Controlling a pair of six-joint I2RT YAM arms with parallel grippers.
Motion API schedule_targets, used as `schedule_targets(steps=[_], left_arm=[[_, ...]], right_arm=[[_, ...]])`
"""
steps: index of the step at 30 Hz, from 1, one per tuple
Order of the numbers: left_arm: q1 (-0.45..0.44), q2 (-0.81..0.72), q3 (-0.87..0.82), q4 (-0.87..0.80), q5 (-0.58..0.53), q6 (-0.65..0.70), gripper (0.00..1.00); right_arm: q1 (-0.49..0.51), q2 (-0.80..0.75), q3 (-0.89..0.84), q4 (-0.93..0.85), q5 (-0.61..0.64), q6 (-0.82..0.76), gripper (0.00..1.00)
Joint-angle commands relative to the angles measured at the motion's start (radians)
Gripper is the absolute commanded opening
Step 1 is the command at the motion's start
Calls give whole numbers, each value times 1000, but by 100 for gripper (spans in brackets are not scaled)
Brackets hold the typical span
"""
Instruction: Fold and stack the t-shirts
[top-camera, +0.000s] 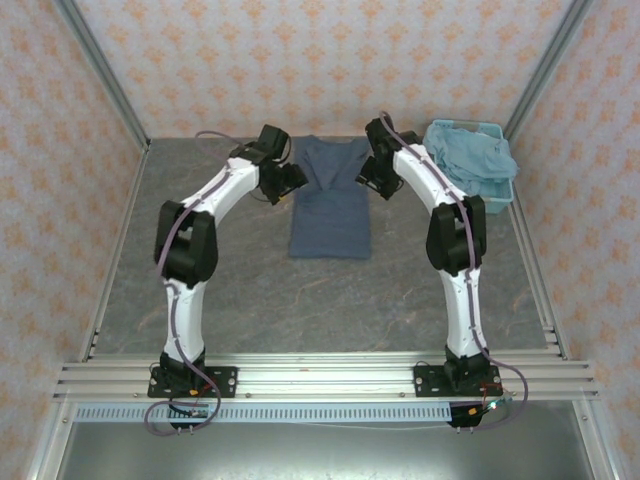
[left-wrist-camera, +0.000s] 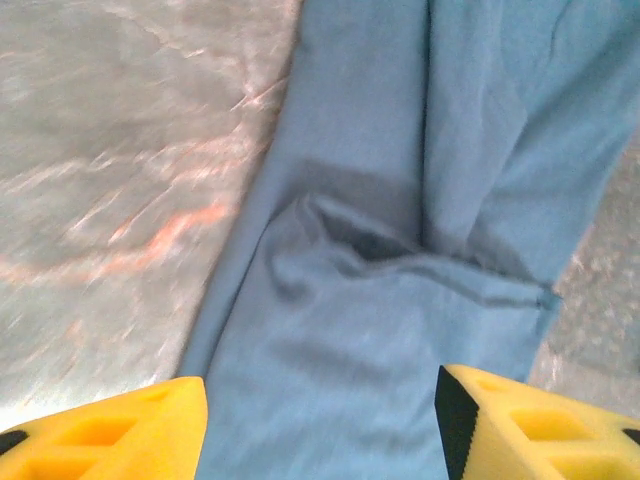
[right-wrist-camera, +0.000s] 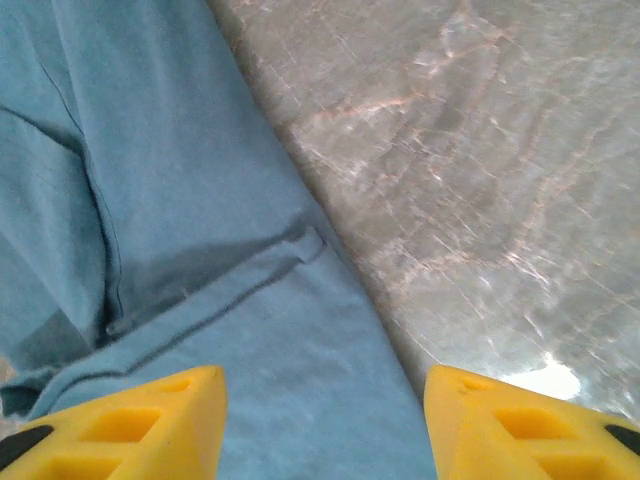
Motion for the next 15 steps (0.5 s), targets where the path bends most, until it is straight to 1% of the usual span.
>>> schedule_targets(steps=[1,5,8,12,15], left_arm=[[-13,-203,-218,54,-18,-53,60],[-50,-304,-491,125,73,-127,61],[-76,-331,-625,214,103,-184,64],[-78,-308,-693,327,132,-244,65],[-78,-254,-675,339,132,-249,64]], right_arm=[[20,-175,-177,14,9,-17,55],[47,-374,-538,164,-71,35,56],[70,-471,-737,291,-165,112,58],[90,-506,-882,422,-246,193,59],[91,-492,-938,488,-277,234,59]])
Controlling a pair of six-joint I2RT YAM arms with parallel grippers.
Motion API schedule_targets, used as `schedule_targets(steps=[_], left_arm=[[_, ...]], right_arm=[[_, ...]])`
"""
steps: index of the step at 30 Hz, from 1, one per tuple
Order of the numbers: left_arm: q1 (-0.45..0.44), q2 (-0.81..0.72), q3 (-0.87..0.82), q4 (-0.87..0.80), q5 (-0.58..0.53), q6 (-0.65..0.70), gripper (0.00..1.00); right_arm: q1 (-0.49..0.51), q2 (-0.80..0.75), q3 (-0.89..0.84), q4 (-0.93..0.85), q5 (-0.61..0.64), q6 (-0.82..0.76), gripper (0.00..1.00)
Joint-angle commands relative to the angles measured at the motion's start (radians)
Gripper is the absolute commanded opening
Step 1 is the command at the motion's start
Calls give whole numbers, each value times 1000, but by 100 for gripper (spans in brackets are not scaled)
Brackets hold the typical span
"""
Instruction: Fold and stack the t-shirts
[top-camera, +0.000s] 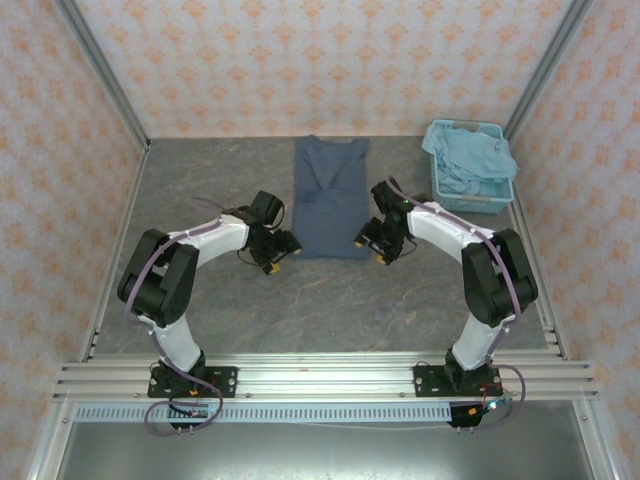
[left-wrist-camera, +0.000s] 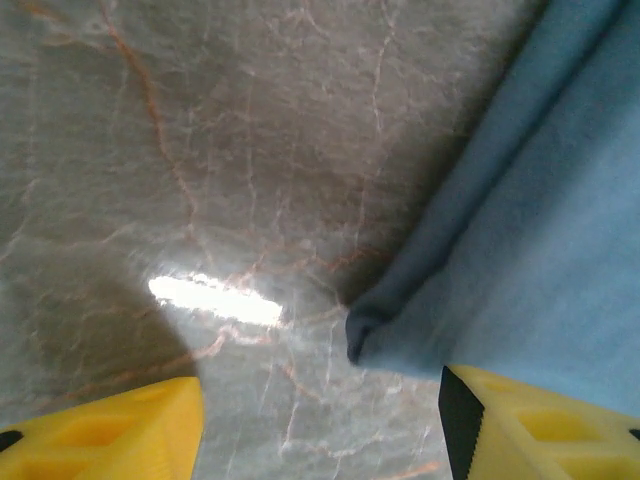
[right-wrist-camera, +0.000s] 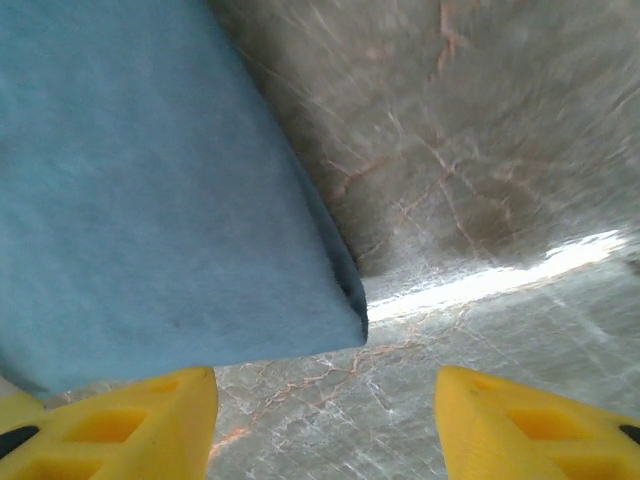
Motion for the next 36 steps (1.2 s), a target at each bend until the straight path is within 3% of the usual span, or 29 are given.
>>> schedule_targets(steps=[1,11,15,24,32,34,36], left_arm=[[6,39,27,102,12,-46,63],[5,122,50,227,6,-98,49],[1,125,91,245,5,-113,49],[-17,98,142,162,5,-82,51],[-17,147,192,44,-33,-31,36],[-19,139,195,21,-42,-28,23],[-26,138,199,-17,-58,-16,18]], right_arm=[[-3,5,-41,152,-64,84,59],[-4,107,-6,159,-59,100,52],[-7,142,21,125,-31,84,46],[-16,191,85,121,-19,67,12],[-16,180,93,82,2,66,3],[-17,169,86,78,10,70,1],[-21,156,82,73,19,73,1]])
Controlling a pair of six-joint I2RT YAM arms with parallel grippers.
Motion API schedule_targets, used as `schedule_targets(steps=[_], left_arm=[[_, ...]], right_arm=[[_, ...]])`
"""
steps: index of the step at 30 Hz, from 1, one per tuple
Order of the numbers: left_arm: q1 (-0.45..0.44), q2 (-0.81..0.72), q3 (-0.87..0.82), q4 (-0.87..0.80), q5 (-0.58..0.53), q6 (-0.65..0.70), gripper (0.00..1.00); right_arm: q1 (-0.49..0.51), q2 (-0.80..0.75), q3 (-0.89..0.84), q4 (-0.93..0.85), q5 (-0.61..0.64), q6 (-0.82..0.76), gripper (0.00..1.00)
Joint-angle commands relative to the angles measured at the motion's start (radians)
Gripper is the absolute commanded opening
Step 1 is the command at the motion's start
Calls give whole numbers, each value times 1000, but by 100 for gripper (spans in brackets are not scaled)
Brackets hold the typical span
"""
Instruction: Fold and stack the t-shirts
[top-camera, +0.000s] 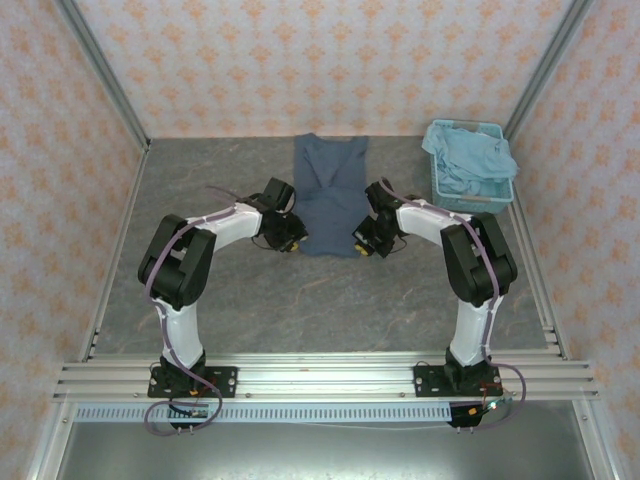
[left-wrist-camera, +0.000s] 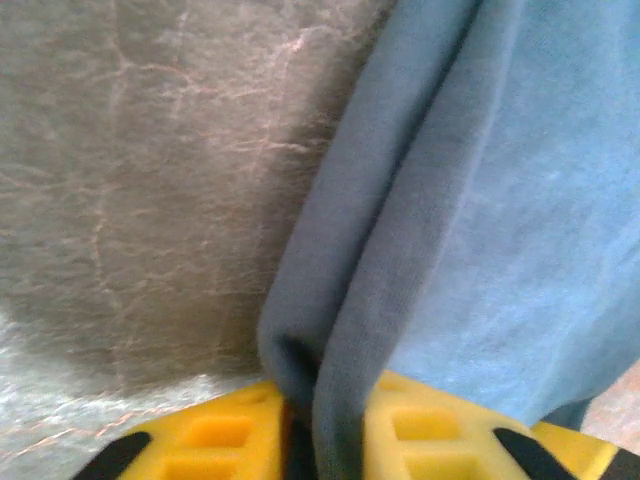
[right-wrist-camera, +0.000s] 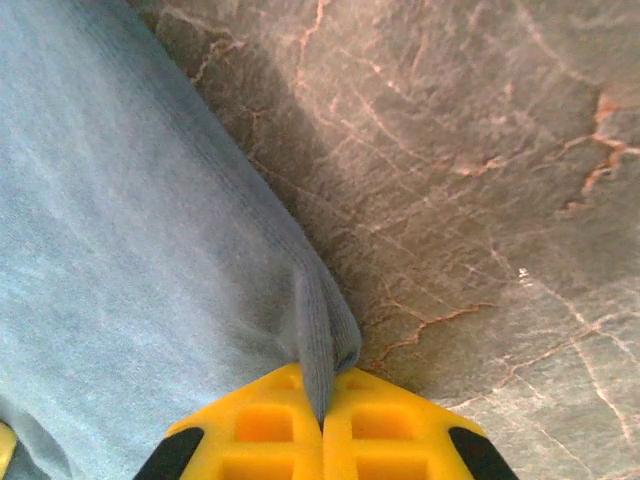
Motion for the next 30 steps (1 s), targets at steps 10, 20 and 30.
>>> schedule_targets(steps=[10,20,30], left_arm=[[-56,-118,-91,-146,-66,43,0],[-167,-425,-305,-270,26,48,0],[-232,-793,-321,-551,95,-76,0]], right_arm=[[0,-90,-38,-104,43,-14,0],[148,-396,-210,-305,-15,-55,0],[186,-705,-150,-601,-162,18,0]])
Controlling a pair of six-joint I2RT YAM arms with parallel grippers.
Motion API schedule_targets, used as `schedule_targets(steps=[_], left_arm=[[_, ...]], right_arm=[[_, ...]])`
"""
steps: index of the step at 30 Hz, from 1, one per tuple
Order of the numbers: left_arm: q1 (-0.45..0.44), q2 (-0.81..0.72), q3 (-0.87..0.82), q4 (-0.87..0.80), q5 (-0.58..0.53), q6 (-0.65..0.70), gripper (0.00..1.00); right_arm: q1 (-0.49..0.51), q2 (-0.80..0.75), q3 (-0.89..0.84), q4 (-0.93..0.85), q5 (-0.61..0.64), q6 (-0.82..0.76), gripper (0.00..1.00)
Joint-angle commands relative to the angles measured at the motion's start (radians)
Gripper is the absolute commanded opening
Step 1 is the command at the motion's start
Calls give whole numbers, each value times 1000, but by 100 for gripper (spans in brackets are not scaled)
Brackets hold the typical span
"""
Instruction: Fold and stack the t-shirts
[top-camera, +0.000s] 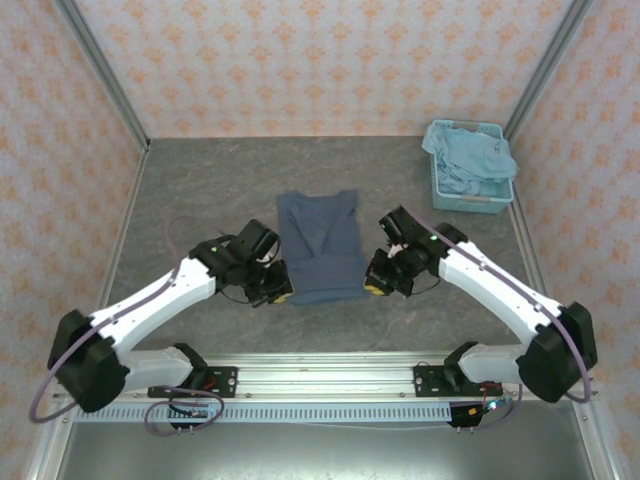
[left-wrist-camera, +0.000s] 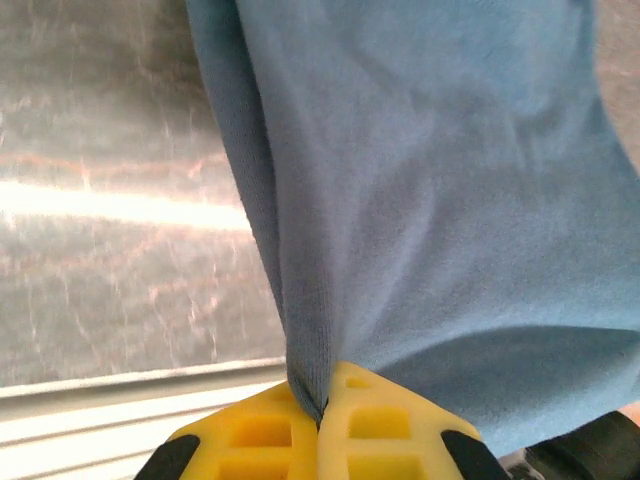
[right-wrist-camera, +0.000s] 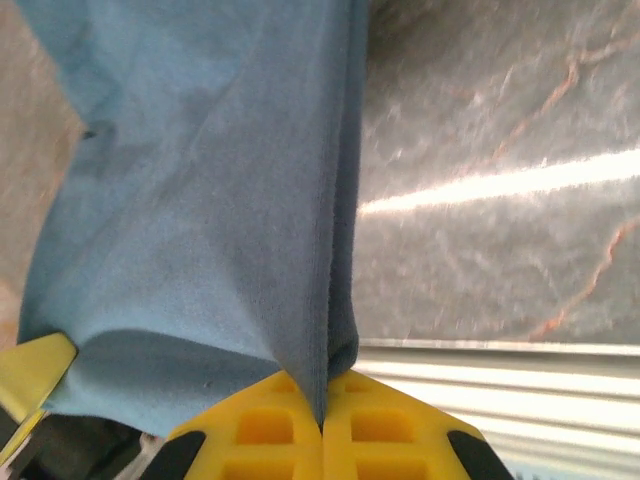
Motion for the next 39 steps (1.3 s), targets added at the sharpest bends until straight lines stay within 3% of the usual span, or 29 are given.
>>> schedule_targets(steps=[1,7,13,19,25,26,27,28,30,33,36,39], left_arm=[[-2,-82,23,-167,13,-77,0],[0,-139,94,-137,-6,-198,1],[61,-23,235,-167,-32,-192,1],[189,184,375,-177,9,-121,5],[304,522,606,-164,36,-34,7],[318,596,662,-175,37,-11,9],[331,665,720,-183,34,7,16],[338,716,762,-175,34,19,31],[363,852,890,-216,11,54,51],[380,906,1044,-282,-95,97,64],[370,796,994,-247,-157,81,66],[331,600,795,-213,-212,40,65]], right_arm=[[2,-42,85,-213,-42,70,0],[-1,-40,213,-247,-73,162,0],[-59,2,285,-176,-70,230,0],[-160,143,343,-86,-107,266,0],[-240,488,550,-10,-105,215,0],[-249,556,612,-11,-92,193,2],[-260,629,684,-42,-64,169,11],[-269,686,743,-71,-40,152,20],[-286,791,856,-94,11,123,40],[-300,865,999,-158,108,73,53],[-299,840,1044,-216,189,21,58],[-291,712,891,-144,214,-35,58]])
